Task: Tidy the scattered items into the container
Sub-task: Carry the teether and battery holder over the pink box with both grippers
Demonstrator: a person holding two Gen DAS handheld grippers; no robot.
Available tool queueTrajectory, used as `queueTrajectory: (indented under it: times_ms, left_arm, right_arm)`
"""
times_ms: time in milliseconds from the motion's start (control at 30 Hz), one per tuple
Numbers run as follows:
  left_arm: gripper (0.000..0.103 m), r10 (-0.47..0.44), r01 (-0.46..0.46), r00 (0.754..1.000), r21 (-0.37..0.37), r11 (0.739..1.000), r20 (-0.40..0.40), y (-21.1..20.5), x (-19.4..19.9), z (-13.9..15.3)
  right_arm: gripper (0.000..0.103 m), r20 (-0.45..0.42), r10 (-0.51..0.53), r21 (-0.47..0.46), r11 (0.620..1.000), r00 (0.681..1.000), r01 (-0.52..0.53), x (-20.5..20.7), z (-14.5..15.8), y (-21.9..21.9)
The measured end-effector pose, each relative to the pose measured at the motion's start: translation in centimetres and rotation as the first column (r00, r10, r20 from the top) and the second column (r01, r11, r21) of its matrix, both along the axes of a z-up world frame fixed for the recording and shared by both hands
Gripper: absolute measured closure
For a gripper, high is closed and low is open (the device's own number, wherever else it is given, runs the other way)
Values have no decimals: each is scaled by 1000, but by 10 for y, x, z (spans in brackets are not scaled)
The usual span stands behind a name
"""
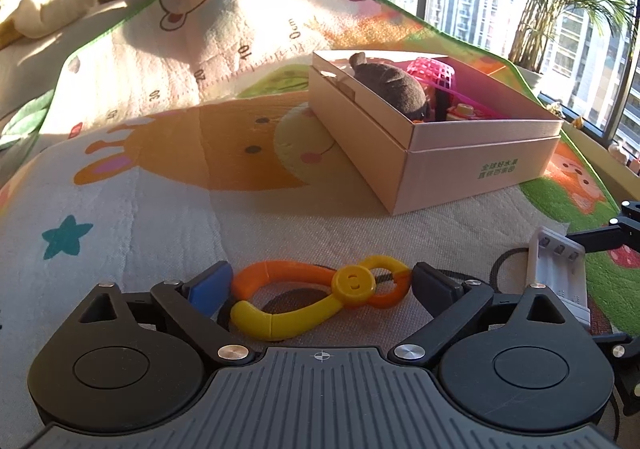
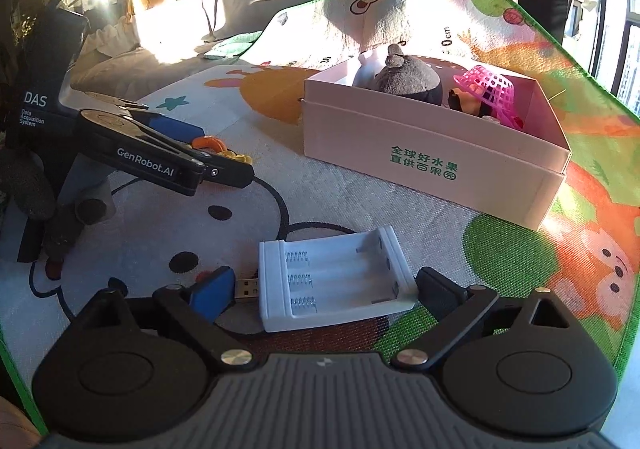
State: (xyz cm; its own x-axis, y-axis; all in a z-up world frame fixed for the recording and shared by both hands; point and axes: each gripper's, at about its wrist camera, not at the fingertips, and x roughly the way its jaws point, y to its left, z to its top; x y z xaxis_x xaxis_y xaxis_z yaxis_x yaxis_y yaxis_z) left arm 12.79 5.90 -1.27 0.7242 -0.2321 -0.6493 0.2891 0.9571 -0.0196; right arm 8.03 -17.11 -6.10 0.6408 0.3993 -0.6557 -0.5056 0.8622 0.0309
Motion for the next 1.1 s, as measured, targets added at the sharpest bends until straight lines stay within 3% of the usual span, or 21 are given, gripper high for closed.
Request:
queueTrajectory:
  times_ms: [267, 700, 833, 967, 1100]
  left_arm:
    - [4, -65, 65, 998, 5, 998, 4, -7, -29, 11]
    - [4, -226, 218, 964, 72, 973, 138, -44, -82, 41]
    - [4, -243, 229, 949, 88, 969, 200, -56, -77, 56]
    - [4, -275, 254, 922, 109, 961, 273, -73, -57, 70]
    - [4, -263, 235, 905, 122, 964, 336, -92, -17, 80]
  right_arm:
    - [10, 22, 2, -28, 1000, 1000, -1, -7, 2, 4]
    - [10, 84, -78, -40, 996, 993, 82, -55, 43, -29]
    - [10, 108, -116, -35, 992, 987, 120, -61, 57, -43]
    - [10, 152, -156, 54, 987, 976, 149, -48, 83, -58]
    - [10, 205, -195, 163, 973, 959, 163, -5, 118, -67]
